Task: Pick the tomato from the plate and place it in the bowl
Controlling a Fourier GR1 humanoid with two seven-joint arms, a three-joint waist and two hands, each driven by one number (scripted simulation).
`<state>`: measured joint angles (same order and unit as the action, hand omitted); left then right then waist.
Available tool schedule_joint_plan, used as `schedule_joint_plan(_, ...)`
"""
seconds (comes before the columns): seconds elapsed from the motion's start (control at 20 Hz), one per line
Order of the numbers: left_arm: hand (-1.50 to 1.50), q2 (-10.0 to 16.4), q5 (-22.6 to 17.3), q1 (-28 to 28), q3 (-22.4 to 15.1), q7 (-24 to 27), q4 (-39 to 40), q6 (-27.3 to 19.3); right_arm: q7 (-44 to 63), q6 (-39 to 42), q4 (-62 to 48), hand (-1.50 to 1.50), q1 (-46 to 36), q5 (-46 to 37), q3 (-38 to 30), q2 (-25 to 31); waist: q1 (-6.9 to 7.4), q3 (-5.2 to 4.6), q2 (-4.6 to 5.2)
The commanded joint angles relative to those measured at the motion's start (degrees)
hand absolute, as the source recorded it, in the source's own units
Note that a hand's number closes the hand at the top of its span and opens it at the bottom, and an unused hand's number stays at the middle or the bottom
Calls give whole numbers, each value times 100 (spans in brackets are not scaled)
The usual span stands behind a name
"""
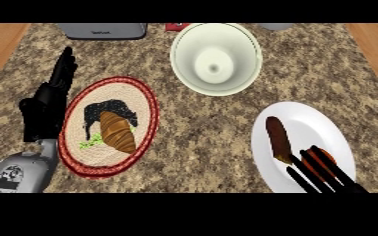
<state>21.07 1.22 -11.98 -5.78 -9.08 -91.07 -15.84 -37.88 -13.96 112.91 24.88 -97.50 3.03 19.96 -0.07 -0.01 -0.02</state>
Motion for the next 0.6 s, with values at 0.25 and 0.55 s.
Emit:
schedule_joint_plan(0.25,0,-73,80,-74,410,-2,112,440,37,-281,-1320,-150,-939,-351,-17,-342,0,1,5)
schedule_joint_plan(0.55,0,-480,400,-70,226,-116,46,259,266,-354,-1779,150,-1416,-990,23,-443,8,1,5)
